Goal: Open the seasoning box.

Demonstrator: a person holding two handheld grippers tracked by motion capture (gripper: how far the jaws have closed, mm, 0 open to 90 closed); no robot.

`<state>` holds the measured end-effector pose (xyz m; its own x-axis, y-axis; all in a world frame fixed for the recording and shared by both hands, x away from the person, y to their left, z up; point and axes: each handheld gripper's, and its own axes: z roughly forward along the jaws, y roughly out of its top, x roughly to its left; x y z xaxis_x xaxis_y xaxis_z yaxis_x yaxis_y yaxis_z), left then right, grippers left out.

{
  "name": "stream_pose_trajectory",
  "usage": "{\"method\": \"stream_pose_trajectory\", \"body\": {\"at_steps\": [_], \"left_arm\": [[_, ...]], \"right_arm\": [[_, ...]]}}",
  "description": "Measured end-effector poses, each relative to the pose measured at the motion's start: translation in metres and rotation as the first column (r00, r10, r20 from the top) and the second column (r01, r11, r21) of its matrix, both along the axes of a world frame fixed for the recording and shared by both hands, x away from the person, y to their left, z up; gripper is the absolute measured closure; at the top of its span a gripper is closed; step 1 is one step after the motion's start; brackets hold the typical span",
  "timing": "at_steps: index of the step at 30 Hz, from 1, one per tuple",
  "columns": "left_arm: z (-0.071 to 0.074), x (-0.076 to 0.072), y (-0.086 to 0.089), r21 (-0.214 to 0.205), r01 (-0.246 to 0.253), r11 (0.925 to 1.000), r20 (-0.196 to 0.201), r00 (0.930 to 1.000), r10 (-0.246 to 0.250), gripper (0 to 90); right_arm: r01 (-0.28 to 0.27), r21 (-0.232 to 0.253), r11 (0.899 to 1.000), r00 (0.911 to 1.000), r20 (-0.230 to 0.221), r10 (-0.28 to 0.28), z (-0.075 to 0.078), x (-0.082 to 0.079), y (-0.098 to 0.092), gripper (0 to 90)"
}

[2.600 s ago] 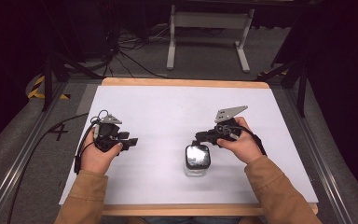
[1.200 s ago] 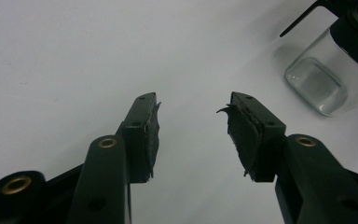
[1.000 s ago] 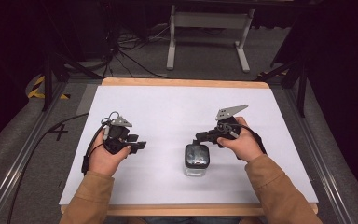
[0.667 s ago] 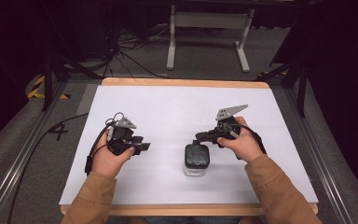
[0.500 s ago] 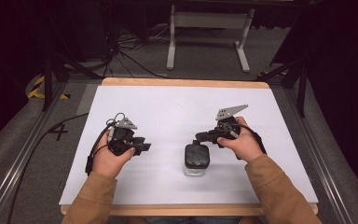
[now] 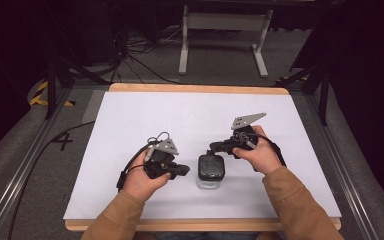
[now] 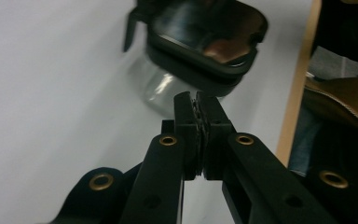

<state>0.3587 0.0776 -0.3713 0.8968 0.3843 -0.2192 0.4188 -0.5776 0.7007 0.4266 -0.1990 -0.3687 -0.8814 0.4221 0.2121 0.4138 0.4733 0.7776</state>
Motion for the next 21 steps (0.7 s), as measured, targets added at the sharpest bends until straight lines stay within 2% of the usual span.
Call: {"method": "stream_pose_trajectory", "body": {"at_steps": [2, 4, 5, 8, 15, 17, 18, 20, 21], "left_arm": [[-0.003, -0.002, -0.01, 0.035, 0.03, 0.999, -0.007, 0.9995, -0.03, 87.8], [-0.005, -0.003, -0.014, 0.038, 0.033, 0.9987, -0.013, 0.9994, -0.032, 87.7], [-0.005, -0.003, -0.015, 0.035, 0.04, 0.9986, -0.006, 0.9992, -0.04, 87.6], [-0.004, -0.004, -0.018, 0.019, 0.042, 0.9989, -0.017, 0.999, -0.042, 87.4], [-0.005, -0.003, -0.023, 0.024, 0.05, 0.9984, -0.006, 0.9987, -0.05, 86.2], [-0.005, -0.003, -0.023, 0.025, 0.05, 0.9984, -0.008, 0.9987, -0.05, 85.7], [-0.005, -0.003, -0.023, 0.025, 0.05, 0.9984, -0.008, 0.9987, -0.05, 85.5], [-0.005, -0.003, -0.023, 0.02, 0.049, 0.9986, 0.0, 0.9988, -0.049, 85.4], [-0.005, -0.003, -0.022, 0.014, 0.045, 0.9989, -0.003, 0.999, -0.045, 85.2]], "right_arm": [[0.0, 0.003, 1.0, 1.0, -0.001, 0.0, 0.0, 0.0, 0.0, 87.9], [0.002, 0.001, 1.0, 1.0, 0.0, -0.002, 0.0, 0.0, 0.0, 87.9], [0.003, 0.001, 1.0, 1.0, -0.001, -0.003, 0.0, 0.0, 0.0, 87.9], [0.004, 0.007, 1.0, 1.0, -0.002, -0.004, -0.001, 0.0, 0.0, 87.9], [0.005, 0.005, 1.0, 1.0, -0.008, -0.005, 0.0, 0.0, -0.001, 87.0], [0.007, 0.017, 1.0, 0.9994, 0.034, -0.007, 0.003, -0.004, -0.003, 84.6], [0.007, 0.017, 1.0, 0.9994, 0.034, -0.007, 0.003, -0.004, -0.003, 84.6], [-0.002, 0.058, 0.998, 0.9978, 0.066, -0.002, 0.01, -0.015, -0.011, 87.1], [0.0, 0.055, 0.999, 0.9966, 0.083, -0.004, 0.014, -0.021, -0.016, 88.5]]}}
